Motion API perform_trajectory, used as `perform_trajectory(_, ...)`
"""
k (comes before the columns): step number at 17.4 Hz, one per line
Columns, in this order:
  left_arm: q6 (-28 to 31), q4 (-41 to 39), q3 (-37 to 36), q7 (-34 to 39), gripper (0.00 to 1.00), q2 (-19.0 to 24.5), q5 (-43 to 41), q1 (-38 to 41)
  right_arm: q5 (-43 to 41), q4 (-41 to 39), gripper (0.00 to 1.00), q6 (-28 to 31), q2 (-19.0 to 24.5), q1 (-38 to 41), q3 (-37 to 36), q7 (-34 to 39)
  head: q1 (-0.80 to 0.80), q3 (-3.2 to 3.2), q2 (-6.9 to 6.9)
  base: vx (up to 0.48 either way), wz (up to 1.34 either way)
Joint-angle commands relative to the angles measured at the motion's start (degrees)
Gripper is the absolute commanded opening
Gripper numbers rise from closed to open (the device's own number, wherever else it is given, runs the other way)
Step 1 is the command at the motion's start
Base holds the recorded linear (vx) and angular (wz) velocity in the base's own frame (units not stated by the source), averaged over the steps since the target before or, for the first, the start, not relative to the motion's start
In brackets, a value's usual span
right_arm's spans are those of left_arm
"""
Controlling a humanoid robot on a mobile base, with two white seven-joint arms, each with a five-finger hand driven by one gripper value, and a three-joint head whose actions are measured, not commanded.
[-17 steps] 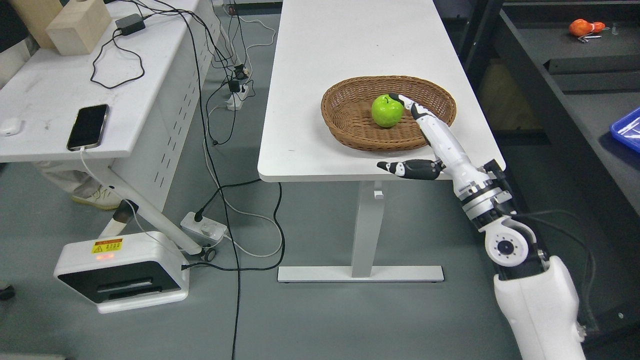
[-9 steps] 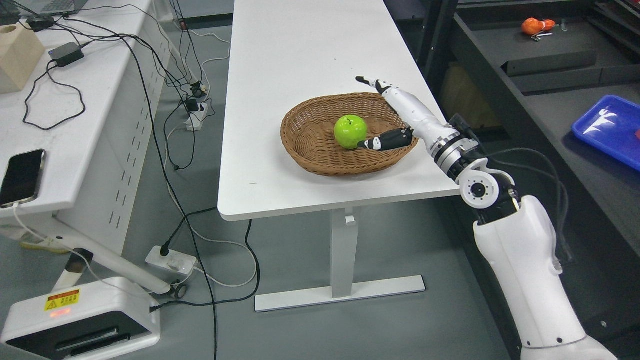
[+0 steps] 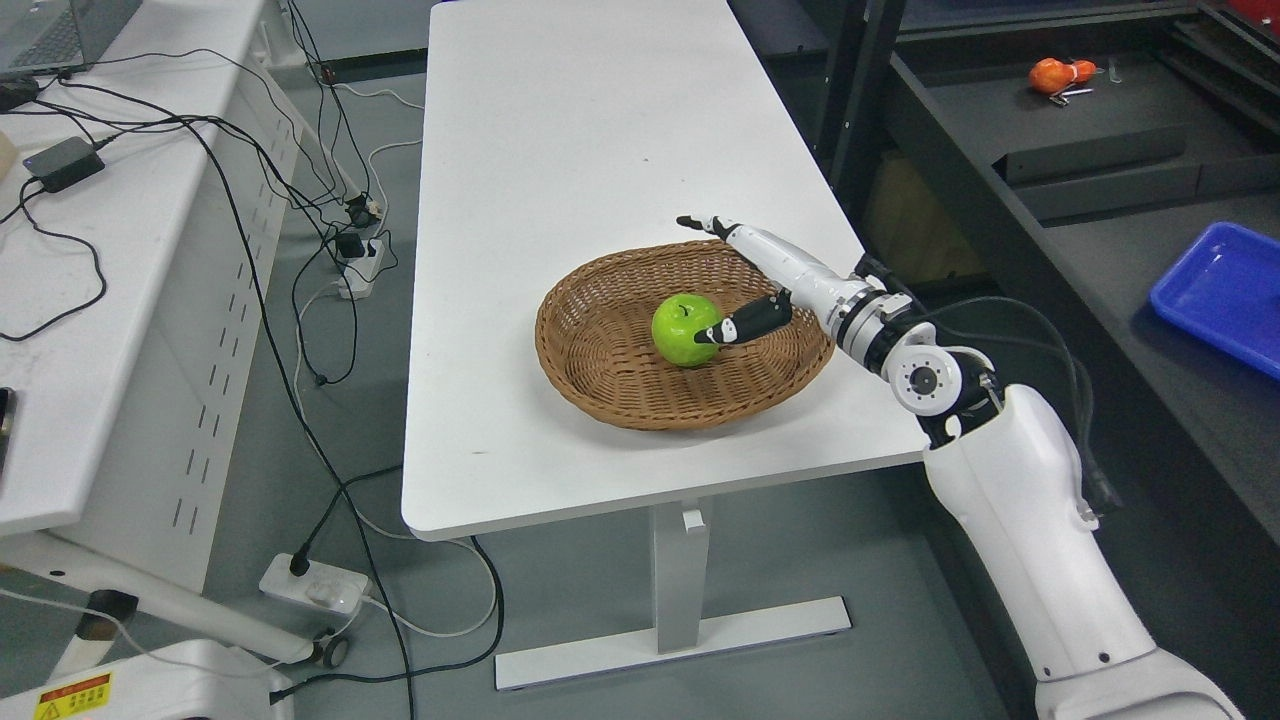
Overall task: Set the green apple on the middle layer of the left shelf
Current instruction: 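Close the right hand fingers around the green apple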
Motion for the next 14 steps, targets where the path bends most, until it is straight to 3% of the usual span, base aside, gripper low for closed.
perform_trajectory(1,0.05,0.07,0.0,0.02,1.0,1.0,0.0,0.01,-0.78,4.06,1.0,-0.38,-0.21,2.28,5.83,1.4,0.0,0.0,0.0,0.145,-0.03)
perform_trajectory(14,0.05,0.07,0.0,0.02,1.0,1.0,0.0,0.01,0.53,3.97,0.99,-3.72,5.5,2.55,6.27,-1.32,0.0,0.0,0.0,0.058,-0.01)
